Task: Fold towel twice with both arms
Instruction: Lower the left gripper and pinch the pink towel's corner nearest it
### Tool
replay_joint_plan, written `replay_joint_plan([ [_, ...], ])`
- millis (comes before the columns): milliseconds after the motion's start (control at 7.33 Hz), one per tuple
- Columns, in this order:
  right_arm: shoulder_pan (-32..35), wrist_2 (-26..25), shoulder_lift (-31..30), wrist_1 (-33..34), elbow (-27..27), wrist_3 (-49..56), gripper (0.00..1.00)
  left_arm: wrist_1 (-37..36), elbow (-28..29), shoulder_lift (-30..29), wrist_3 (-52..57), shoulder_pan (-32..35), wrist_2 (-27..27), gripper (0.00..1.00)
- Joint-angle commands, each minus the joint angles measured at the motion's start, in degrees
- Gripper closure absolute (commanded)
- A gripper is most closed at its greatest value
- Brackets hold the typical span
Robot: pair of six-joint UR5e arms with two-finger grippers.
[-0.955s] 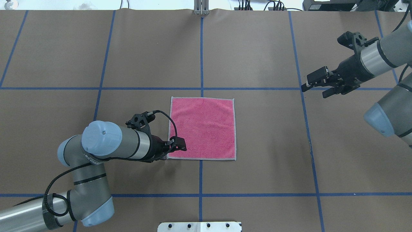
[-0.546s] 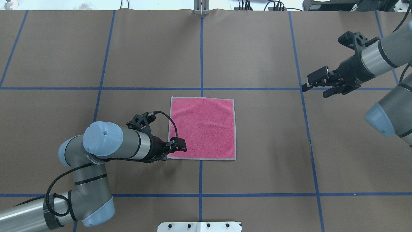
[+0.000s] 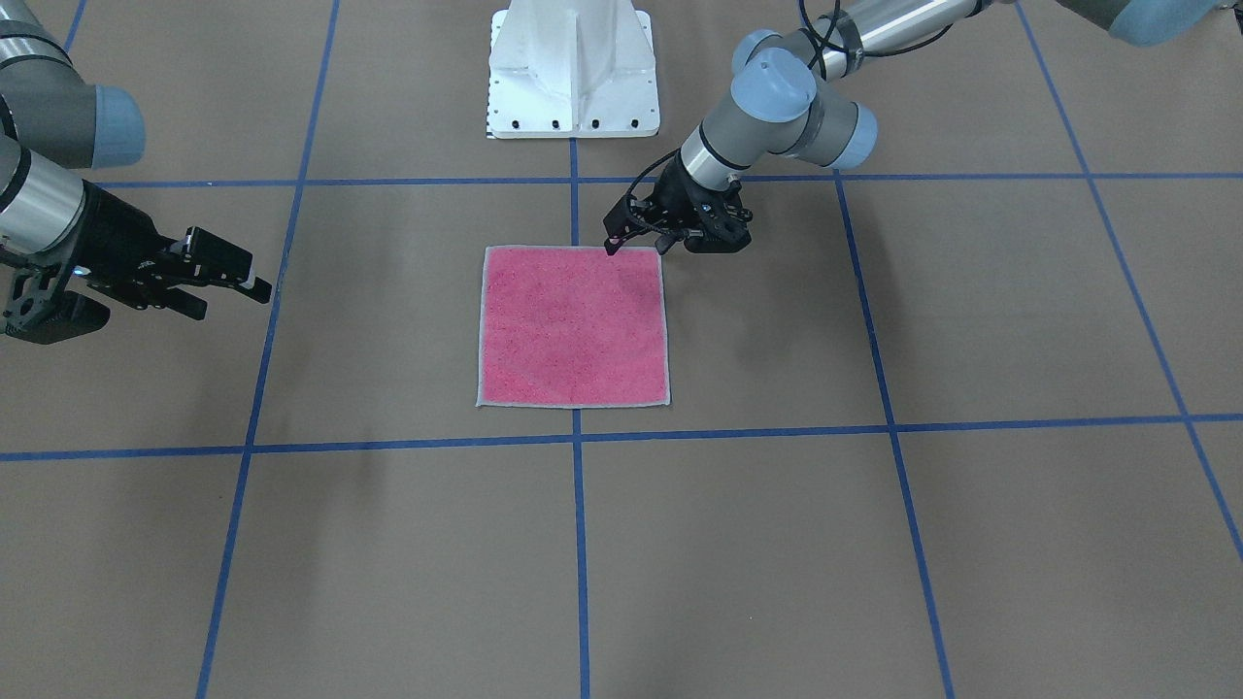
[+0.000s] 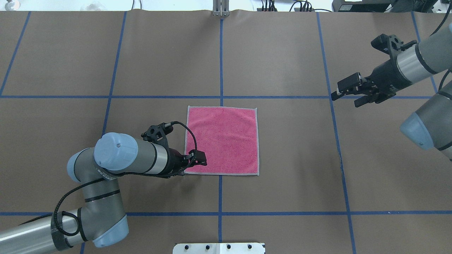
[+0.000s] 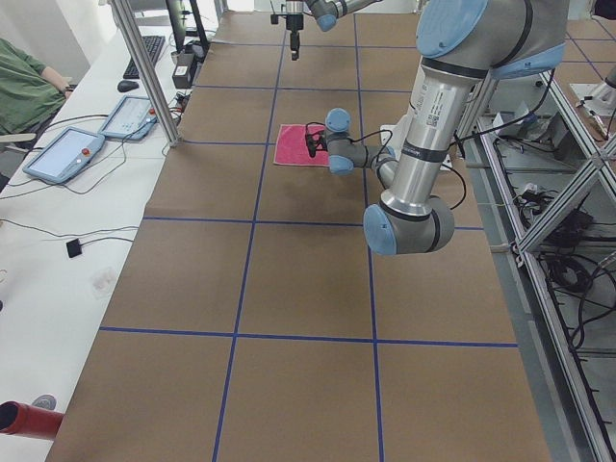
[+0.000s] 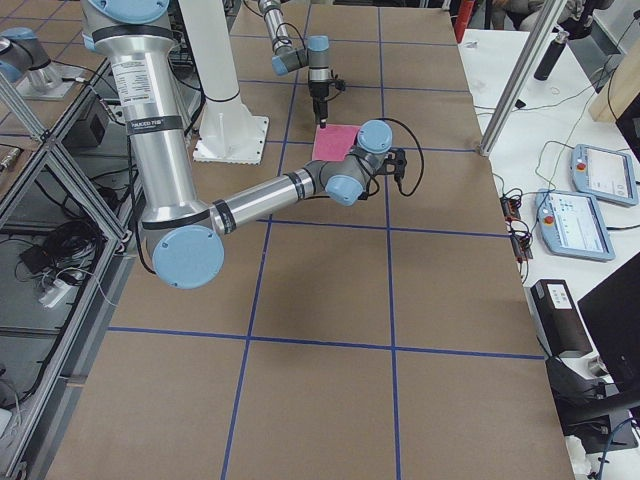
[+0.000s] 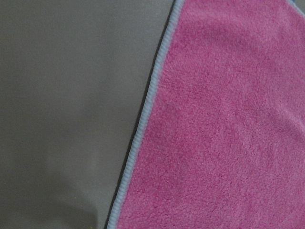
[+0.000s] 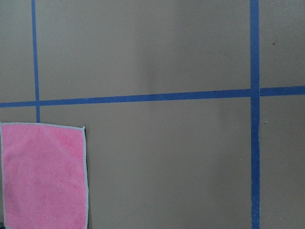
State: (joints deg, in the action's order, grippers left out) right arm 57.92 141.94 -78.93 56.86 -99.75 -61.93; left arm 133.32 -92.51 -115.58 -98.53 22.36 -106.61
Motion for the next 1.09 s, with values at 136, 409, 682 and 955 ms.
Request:
replay_joint_plan([
  [136,0.00,0.00,0.00,0.00,0.08,-0.12,0.00,0.01,0.67,-0.61,0.00,-0.04,0.00,0.09],
  [409,0.00,0.00,0.00,0.00,0.17,-0.12,0.00,0.01,0.76,-0.96,-0.09,-0.04,0.09,0.24],
  [682,0.00,0.00,0.00,0.00,0.17,-0.12,0.00,0.01,0.76,-1.14,-0.35,-0.04,0.00,0.42],
  [955,0.00,0.00,-0.09,0.00,0.34,-0.03,0.00,-0.07,1.28,-1.75,-0.44,-0.13,0.09,0.52],
])
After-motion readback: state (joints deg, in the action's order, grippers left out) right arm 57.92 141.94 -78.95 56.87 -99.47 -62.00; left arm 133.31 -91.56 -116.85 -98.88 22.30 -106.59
